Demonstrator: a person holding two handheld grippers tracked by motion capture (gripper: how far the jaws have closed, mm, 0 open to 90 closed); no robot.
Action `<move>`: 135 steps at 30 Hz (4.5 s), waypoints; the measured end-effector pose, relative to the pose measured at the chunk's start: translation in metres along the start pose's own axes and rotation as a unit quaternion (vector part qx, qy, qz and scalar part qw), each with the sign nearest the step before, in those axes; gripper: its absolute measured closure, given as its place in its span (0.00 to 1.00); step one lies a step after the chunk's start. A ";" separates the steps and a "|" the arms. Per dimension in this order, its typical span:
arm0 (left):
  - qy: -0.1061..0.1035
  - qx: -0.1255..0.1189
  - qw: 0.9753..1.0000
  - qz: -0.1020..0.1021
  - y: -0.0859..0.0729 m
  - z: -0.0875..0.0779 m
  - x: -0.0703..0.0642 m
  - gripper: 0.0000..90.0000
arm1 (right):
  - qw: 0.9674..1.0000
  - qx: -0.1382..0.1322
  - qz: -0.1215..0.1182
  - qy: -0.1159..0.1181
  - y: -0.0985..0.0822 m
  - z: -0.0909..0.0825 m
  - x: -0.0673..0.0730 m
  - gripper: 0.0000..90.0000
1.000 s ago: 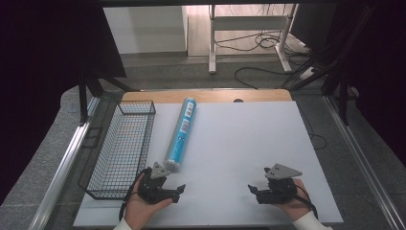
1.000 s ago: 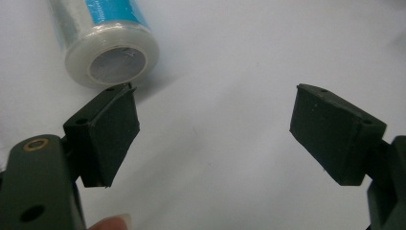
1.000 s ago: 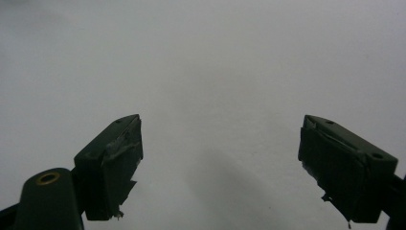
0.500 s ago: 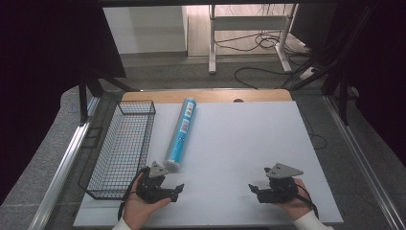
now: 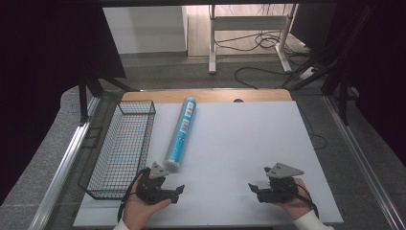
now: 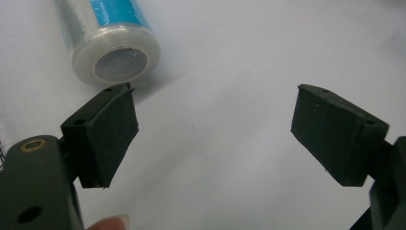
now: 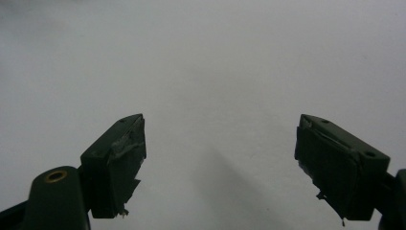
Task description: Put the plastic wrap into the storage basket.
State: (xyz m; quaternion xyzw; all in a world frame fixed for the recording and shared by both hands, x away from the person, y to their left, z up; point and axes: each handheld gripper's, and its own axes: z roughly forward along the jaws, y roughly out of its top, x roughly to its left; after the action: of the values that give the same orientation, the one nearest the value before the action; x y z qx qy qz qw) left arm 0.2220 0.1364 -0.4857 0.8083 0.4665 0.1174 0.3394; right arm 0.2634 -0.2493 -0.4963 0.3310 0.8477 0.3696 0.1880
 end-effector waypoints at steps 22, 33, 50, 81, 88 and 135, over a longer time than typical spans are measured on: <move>0.003 -0.002 1.000 -0.012 0.050 -0.010 0.006 0.13 | 1.000 -0.006 0.002 0.000 0.001 0.000 -0.002 0.22; 0.001 0.015 1.000 -0.022 0.079 0.001 0.020 0.13 | 1.000 -0.009 0.005 -0.001 0.000 0.000 -0.004 0.22; 0.016 0.035 0.999 -0.033 0.133 0.035 0.050 0.15 | 1.000 -0.001 0.005 -0.001 -0.002 0.003 -0.005 0.22; 0.072 0.107 0.989 -0.069 0.172 0.119 0.115 0.14 | 1.000 0.000 0.003 -0.006 -0.002 0.004 -0.004 0.22; 0.058 0.113 0.988 -0.093 0.172 0.136 0.122 0.16 | 1.000 0.002 0.001 -0.007 -0.003 0.005 -0.004 0.22; -0.026 0.133 0.975 -0.175 0.179 0.093 0.139 0.35 | 1.000 0.003 -0.002 -0.026 -0.004 0.004 -0.006 0.21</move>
State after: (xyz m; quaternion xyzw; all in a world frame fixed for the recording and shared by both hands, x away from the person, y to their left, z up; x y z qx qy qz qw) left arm 0.4647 0.1520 -0.4543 0.7549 0.6031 -0.0273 0.2562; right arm 0.2686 -0.2535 -0.5013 0.3390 0.8443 0.3582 0.2096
